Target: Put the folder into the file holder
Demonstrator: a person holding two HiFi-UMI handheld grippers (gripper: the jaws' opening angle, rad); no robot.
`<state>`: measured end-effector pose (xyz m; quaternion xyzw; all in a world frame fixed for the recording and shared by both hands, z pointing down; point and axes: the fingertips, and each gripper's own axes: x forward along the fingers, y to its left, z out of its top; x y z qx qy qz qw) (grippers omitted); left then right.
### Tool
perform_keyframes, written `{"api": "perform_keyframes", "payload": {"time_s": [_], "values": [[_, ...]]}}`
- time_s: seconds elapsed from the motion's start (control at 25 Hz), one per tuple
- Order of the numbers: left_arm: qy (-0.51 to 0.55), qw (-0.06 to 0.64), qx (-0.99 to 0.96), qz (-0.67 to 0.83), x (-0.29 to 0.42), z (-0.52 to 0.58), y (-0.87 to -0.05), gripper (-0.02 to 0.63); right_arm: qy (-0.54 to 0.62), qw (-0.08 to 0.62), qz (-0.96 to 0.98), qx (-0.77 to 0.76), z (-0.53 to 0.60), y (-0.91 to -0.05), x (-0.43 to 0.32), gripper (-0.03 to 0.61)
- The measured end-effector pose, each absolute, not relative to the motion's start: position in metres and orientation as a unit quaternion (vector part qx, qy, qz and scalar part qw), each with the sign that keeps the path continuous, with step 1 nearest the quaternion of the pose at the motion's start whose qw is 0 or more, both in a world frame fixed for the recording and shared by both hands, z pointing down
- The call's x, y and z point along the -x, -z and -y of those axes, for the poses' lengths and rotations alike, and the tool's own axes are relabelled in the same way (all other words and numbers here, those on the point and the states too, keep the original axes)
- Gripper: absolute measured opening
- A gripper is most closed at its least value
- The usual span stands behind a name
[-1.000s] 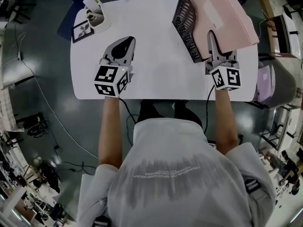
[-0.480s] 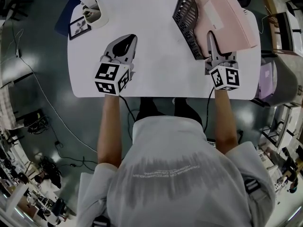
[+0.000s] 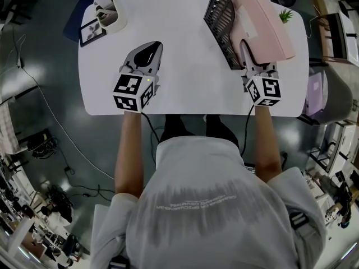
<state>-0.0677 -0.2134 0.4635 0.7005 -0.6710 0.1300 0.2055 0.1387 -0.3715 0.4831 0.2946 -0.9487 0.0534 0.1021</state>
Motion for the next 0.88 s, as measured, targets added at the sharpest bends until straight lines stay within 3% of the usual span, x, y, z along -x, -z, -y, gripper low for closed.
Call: {"api": "perform_keyframes", "payload": {"time_s": [0.36, 0.88], "values": [[-0.131, 0.21, -0.697, 0.673, 0.07, 0.209, -0.467, 0.02, -0.037, 0.164, 0.943, -0.288, 0.363, -0.511, -0.139, 0.219], [-0.122, 0.198, -0.709, 0.665, 0.061, 0.207, -0.458, 0.02, -0.042, 0.143, 0.948, -0.281, 0.347, -0.497, -0.154, 0.285]]}}
